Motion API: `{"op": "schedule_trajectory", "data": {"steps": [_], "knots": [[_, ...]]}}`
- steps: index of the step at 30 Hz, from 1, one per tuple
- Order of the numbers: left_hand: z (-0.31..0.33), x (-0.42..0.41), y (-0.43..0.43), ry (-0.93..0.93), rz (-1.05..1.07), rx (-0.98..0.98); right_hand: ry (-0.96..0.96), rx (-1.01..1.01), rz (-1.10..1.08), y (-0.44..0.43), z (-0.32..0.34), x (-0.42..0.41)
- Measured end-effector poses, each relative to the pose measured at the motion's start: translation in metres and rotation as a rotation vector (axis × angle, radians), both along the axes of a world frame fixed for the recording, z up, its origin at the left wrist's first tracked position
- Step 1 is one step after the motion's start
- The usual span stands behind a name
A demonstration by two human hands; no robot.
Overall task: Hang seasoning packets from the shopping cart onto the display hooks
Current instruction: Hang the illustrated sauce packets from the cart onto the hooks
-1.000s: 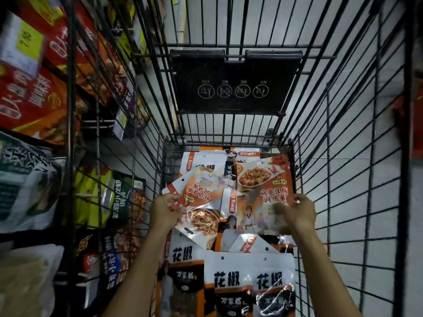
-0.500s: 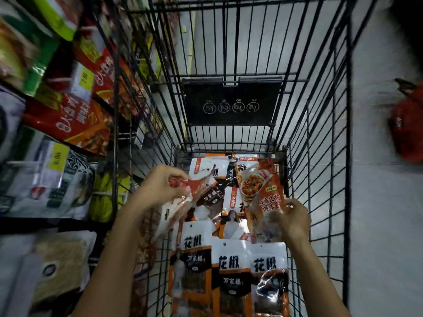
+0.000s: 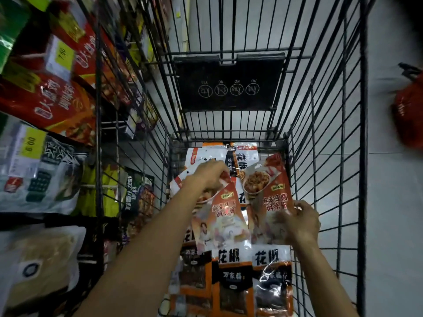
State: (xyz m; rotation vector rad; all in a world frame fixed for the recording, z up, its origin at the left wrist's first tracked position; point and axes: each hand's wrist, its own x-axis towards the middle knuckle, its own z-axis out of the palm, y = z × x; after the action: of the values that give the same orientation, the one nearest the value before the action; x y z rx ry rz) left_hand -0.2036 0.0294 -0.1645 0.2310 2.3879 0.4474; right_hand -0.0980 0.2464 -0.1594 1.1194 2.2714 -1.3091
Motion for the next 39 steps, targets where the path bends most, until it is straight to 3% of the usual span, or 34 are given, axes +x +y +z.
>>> {"op": "schedule_trajectory", "data": {"steps": [4,8,14,20,24,27,30,34,39], "knots": [[-0.018,0.026,-0.009,0.260,0.341,0.220,-0.008,-0.004,0.002,-0.001,-0.004,0.000],[-0.037,0.083,-0.023,0.289,0.856,0.176,-0.016,-0.002,0.018,-0.003,-0.001,-0.001],[-0.061,0.112,-0.013,-0.013,1.281,0.186,-0.015,-0.029,0.125,0.003,-0.005,0.000],[-0.066,0.101,-0.011,-0.096,1.525,0.321,-0.088,-0.088,0.173,0.009,-0.006,0.001],[-0.060,0.103,-0.022,-0.231,1.603,0.492,-0.173,-0.092,0.255,0.009,-0.002,-0.005],[-0.051,0.106,-0.026,-0.328,1.531,0.665,-0.168,-0.135,0.324,0.006,0.002,-0.007],[-0.040,0.109,-0.023,-0.361,1.446,0.715,-0.108,-0.131,0.355,0.003,0.011,-0.003],[-0.019,0.120,-0.026,-0.185,1.368,0.634,0.000,-0.087,0.335,0.001,0.035,0.002],[0.045,0.141,-0.037,0.033,1.319,0.675,0.120,-0.269,0.304,0.000,0.092,0.003]]}}
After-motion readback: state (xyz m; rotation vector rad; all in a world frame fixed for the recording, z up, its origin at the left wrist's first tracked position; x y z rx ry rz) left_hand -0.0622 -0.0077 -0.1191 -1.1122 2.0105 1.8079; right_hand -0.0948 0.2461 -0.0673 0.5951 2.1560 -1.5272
